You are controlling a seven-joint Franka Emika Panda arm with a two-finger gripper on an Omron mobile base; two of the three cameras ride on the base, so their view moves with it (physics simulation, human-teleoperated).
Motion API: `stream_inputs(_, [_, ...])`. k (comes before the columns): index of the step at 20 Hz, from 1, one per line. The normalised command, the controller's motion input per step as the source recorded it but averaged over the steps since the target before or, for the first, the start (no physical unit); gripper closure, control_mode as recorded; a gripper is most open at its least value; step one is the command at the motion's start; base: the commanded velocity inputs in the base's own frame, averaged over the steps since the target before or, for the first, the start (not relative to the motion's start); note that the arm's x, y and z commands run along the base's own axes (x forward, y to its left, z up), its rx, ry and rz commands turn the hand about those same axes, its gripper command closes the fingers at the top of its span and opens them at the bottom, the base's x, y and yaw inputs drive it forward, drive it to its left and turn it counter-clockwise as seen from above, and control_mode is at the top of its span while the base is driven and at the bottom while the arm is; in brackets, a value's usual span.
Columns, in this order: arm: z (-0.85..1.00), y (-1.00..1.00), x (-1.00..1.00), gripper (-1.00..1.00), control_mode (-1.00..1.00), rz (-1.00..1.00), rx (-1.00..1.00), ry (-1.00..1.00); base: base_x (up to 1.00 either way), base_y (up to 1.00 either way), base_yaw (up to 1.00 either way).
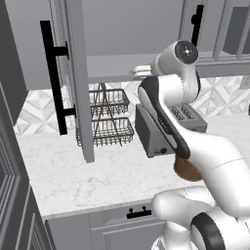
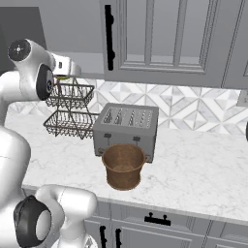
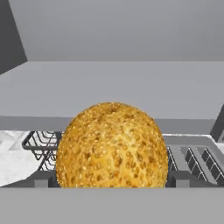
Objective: Open the cabinet, pick up the bread from the cabinet and place it in the basket. Then move the basket to the dining counter.
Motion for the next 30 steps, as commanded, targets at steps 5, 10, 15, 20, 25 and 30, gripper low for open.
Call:
stream_inputs(5, [0.0, -0.62, -1.0, 1.0, -1.0, -0.13, 0.15, 0.24, 0.0, 0.0, 0.0])
stream_inputs(10, [-0.06, -0.67, -0.98, 1.0, -1.0, -0.09, 0.06, 0.31, 0.0, 0.0, 0.0])
stream_inputs(15, [-0.27, -0.66, -0.51, 1.0, -1.0, -0.05, 0.02, 0.26, 0.0, 0.0, 0.0])
stream_inputs(20, [-0.62, -0.5, 0.0, 1.0, -1.0, 0.0, 0.0, 0.23, 0.0, 0.0, 0.0])
stream_inputs(25, [-0.58, -0.28, 0.02, 1.0, -1.0, 0.0, 0.0, 0.23, 0.0, 0.0, 0.0])
stream_inputs(30, [-0.5, -0.06, 0.21, 1.0, -1.0, 0.0, 0.0, 0.2, 0.0, 0.0, 0.0])
